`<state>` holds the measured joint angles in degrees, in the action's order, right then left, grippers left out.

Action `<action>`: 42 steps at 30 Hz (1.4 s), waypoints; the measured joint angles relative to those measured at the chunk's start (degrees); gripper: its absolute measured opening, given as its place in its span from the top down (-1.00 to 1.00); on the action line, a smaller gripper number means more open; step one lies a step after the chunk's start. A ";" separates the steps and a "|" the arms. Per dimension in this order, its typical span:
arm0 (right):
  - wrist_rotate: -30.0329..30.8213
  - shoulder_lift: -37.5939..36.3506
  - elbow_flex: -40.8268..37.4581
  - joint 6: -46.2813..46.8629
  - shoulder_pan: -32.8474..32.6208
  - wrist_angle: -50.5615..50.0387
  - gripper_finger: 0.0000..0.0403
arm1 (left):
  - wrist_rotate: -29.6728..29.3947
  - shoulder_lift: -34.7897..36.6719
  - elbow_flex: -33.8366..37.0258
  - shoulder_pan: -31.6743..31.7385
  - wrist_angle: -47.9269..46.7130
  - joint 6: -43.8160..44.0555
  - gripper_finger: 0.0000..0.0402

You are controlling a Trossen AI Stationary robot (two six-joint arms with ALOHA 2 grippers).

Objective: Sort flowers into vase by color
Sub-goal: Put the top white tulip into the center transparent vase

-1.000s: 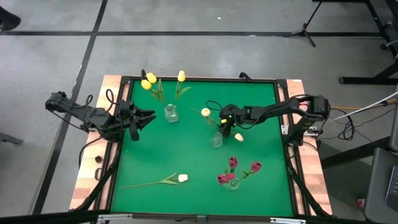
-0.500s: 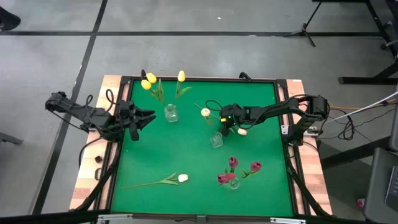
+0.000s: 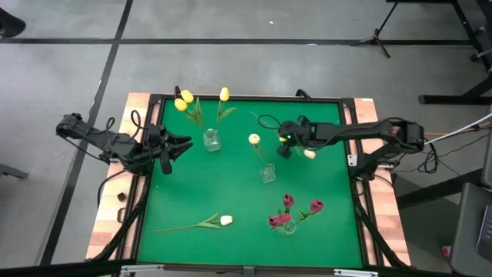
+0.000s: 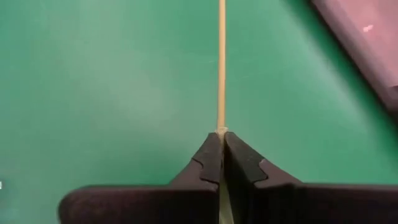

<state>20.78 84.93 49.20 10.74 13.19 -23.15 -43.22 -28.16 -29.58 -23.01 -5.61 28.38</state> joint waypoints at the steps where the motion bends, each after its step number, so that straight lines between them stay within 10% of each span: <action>1: 1.16 -1.03 1.26 -0.66 0.00 -2.39 0.97 | 0.00 0.00 0.00 -0.02 0.02 0.01 0.33; 20: 16.63 -8.15 29.08 -21.93 -8.16 -41.04 0.99 | 0.01 0.00 0.00 -0.02 0.01 1.53 0.33; 42: 31.16 -8.17 29.89 -39.69 -29.34 -61.12 1.00 | 0.01 0.00 0.00 0.00 0.01 1.55 0.33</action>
<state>51.94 76.75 79.09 -28.95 -16.15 -84.27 -43.21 -28.16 -29.58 -23.01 -5.60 29.93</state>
